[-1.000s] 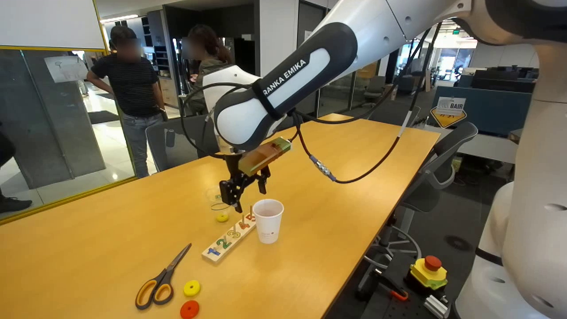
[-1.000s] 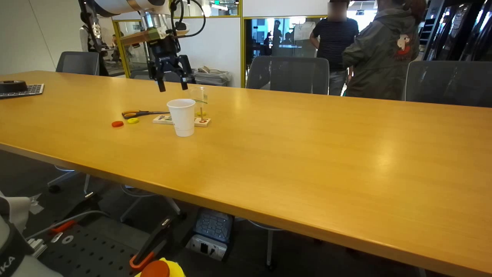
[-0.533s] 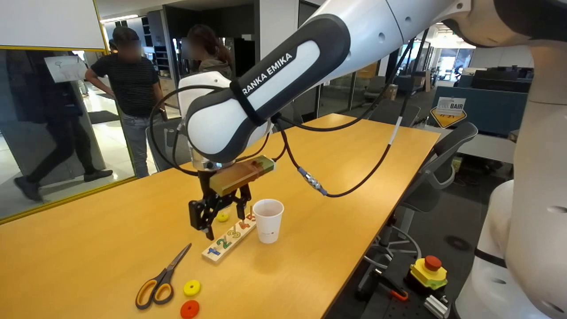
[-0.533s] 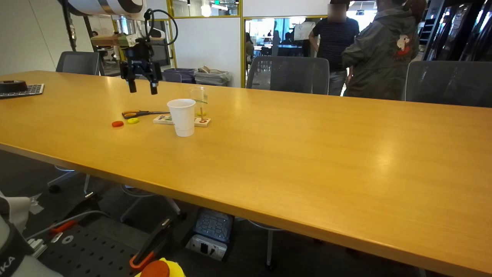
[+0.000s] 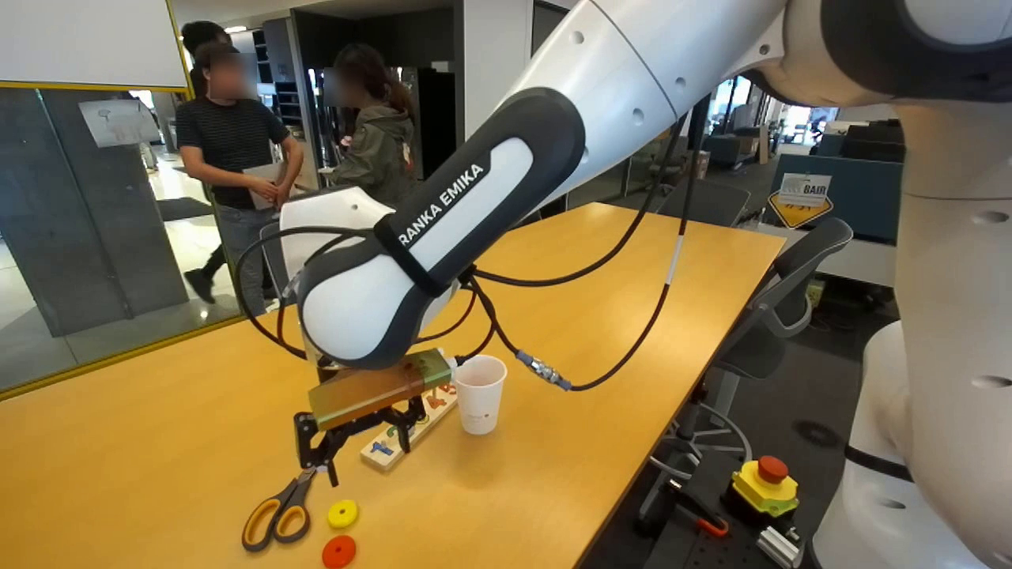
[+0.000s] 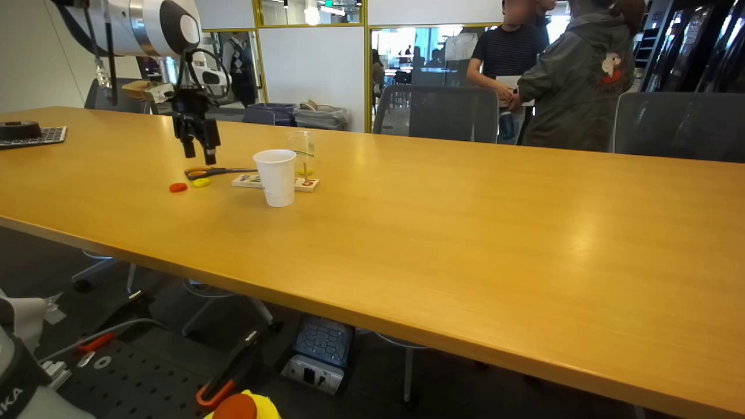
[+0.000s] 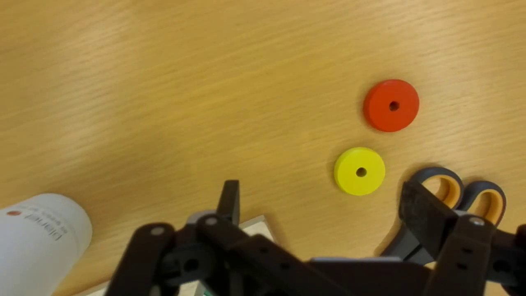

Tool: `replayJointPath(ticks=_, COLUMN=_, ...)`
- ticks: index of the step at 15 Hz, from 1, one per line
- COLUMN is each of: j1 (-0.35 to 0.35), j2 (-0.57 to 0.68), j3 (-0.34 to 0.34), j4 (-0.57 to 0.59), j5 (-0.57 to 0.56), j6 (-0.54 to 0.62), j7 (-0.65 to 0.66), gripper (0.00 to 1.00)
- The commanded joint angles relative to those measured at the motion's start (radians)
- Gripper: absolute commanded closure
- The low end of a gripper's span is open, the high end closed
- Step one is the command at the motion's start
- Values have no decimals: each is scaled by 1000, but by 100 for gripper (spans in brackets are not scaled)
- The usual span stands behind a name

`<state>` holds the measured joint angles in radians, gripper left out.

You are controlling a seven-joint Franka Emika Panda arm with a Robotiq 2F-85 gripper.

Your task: Pick up the orange and yellow objects from the table and put them in the two cups

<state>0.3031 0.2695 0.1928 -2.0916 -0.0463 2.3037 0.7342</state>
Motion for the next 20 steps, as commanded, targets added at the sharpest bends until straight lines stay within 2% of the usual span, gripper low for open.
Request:
replayJointPath(ticks=1, j1=43, j2=42, j3=-13, j4=13, j5=1, j6=65, j7=123, gripper=0)
replayJointPath(ticks=6, j1=69, j2=101, j3=-16, j4=35, j5=2, j6=95, j7=177, gripper=0)
replayJointPath(ticks=9, j1=75, j2=113, j3=-23, j4=21, j5=-5, j6=170, j7=178, gripper=0)
replayJointPath(ticks=13, j1=87, j2=130, j3=-41, j4=21, j5=-18, j6=216, j7=173, gripper=0)
replayJointPath(ticks=20, j1=98, j2=141, j3=-65, j4=18, j5=-43, j6=217, j7=163, gripper=0)
